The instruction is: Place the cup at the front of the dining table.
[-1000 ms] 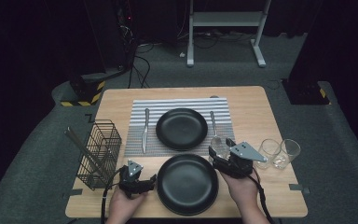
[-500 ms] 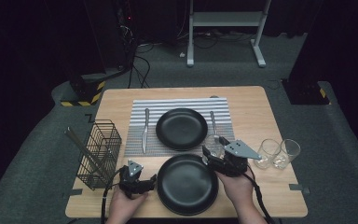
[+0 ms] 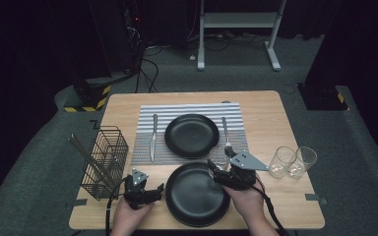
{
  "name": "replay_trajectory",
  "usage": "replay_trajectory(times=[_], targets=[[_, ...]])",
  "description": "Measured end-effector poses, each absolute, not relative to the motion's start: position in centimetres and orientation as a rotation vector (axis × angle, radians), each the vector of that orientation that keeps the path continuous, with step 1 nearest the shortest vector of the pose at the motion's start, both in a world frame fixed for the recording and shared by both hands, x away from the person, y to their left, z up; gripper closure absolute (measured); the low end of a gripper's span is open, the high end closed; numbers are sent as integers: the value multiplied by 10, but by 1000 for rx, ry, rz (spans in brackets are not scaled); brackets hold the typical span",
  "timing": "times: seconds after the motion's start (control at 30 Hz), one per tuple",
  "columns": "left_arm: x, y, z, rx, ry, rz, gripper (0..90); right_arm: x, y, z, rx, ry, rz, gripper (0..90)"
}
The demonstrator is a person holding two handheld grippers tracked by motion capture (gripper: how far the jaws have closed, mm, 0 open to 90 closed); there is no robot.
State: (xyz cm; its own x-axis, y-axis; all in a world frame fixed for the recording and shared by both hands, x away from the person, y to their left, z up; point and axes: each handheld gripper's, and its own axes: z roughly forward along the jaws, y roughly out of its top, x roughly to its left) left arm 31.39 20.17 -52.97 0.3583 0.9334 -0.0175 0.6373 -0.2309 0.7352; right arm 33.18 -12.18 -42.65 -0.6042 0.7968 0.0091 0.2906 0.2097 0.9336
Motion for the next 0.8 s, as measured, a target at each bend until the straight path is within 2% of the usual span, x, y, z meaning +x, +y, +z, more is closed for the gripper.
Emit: replay_trajectory(times=[0.3,0.37,0.67,0.8], targets=[[315,191,-526,2058,1324,668,46,329,-117,-425,985,2017,1406,285],[315,192,-525,2058,1341,632,46,330,-117,-426,986,2019,1407,285],[314,203,-516,1961,1340,654,147,331,-115,-427,988,2024,1404,285],[313,208,-510,1921,1303,594,148,332,-115,-427,993,2022,1407,285]])
